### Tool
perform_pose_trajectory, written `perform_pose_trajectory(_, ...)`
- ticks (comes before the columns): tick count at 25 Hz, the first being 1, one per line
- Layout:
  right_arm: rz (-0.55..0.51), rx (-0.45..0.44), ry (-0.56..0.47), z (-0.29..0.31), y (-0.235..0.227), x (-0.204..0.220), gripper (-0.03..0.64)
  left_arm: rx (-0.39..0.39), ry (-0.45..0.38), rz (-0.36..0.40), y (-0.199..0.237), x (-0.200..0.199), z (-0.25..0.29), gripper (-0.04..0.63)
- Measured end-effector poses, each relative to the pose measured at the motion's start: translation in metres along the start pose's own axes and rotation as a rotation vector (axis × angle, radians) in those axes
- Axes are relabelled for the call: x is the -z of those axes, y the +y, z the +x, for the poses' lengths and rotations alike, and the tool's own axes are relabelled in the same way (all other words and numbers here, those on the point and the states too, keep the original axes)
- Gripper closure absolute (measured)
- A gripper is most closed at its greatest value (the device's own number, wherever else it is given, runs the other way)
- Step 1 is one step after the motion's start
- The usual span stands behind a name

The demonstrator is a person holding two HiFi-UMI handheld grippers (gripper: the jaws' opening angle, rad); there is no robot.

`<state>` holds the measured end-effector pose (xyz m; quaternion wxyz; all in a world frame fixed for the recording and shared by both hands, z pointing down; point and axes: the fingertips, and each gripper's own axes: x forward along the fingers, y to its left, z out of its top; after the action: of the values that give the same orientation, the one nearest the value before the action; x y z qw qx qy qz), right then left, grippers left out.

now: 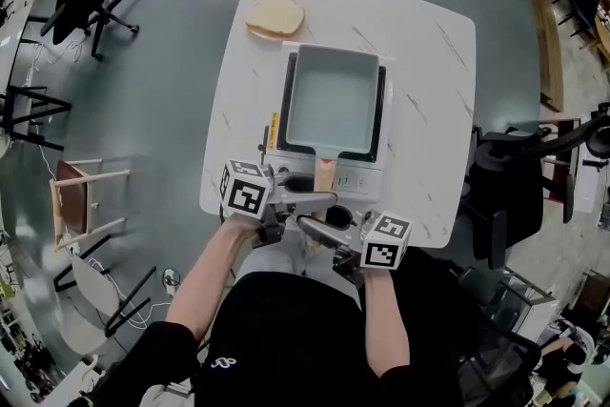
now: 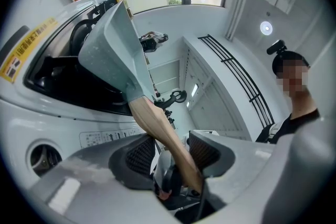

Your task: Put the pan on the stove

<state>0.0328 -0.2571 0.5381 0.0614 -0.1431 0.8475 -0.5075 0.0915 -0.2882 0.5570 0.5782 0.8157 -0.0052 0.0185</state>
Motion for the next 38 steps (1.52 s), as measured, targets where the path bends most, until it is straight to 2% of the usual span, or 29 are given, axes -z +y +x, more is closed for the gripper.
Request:
perform_pose_trajectory(9,0.003,0.001,-0.011,0.000,-0.003,0.001,0.419,-0.003,-0.009,-0.002,0.003,0.000,0.000,0.388)
perform_pose_trajectory(15,-0.005,0.036,-0.004,0.002,-0.005,0.001,0.413,-0.015,-0.006,0.013,0.004,0.000,-0.001,0.386)
perform_pose_trajectory(20,-0.034,0.097,-0.002,0.000,-0.006,-0.004,0.345,-0.032,-0.019,0.016,0.004,-0.001,-0.011,0.379)
perform_pose_trajectory(24,-0.050,0.168,-0.022,-0.012,-0.011,-0.009,0.342,-0.071,-0.051,0.026,0.005,-0.004,-0.022,0.379)
perform_pose_trajectory(27,-0.077,0.239,-0.044,-0.025,-0.014,-0.013,0.344,-0.122,-0.111,0.050,0.005,-0.011,-0.034,0.379)
perform_pose_trajectory(32,-0.159,0.322,-0.093,-0.042,-0.012,-0.029,0.370,-0.151,-0.216,0.061,-0.005,-0.023,-0.048,0.380)
perform_pose_trajectory(34,-0.204,0.368,-0.129,-0.050,-0.011,-0.039,0.422,-0.181,-0.234,0.102,-0.007,-0.025,-0.053,0.383)
perform_pose_trajectory(38,-0.284,0.431,-0.192,-0.060,-0.005,-0.057,0.512,-0.223,-0.289,0.199,-0.021,-0.036,-0.060,0.510)
